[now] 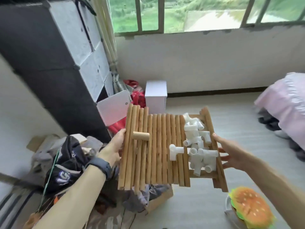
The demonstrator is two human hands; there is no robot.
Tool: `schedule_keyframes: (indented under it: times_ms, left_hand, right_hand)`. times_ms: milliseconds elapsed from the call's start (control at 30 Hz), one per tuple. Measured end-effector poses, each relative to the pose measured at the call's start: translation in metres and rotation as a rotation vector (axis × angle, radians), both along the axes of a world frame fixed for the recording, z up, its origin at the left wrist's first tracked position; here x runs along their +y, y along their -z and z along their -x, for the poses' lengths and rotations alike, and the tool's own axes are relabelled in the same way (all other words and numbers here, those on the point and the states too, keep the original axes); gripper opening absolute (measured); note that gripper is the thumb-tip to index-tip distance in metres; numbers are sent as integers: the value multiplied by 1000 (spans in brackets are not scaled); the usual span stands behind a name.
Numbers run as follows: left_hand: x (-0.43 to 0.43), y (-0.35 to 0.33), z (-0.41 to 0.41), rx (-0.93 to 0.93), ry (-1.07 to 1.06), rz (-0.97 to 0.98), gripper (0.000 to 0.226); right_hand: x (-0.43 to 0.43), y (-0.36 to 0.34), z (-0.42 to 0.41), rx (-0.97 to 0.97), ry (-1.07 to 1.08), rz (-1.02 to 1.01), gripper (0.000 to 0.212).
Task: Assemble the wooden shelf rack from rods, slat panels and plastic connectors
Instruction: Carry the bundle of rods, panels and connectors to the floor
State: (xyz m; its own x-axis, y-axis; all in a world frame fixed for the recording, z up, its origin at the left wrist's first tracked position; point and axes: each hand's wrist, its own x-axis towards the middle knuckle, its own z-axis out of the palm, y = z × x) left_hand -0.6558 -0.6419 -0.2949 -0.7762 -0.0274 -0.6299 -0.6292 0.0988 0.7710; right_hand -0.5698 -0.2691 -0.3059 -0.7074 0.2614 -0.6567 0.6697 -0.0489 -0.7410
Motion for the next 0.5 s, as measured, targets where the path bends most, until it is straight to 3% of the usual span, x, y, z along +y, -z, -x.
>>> schedule_keyframes:
  times_ms: [167, 333, 500]
  left_hand:
    - [103, -2, 93, -21, 123, -17, 59]
    - [199, 28, 174, -216, 209, -89, 67]
    - [293, 53, 236, -304, 314, 0, 73]
  right_hand:
    - [88, -12, 45, -40, 82, -16, 54]
    - [169, -5, 84, -145, 188, -20, 48]
    - [237, 28, 116, -253, 320, 25, 51]
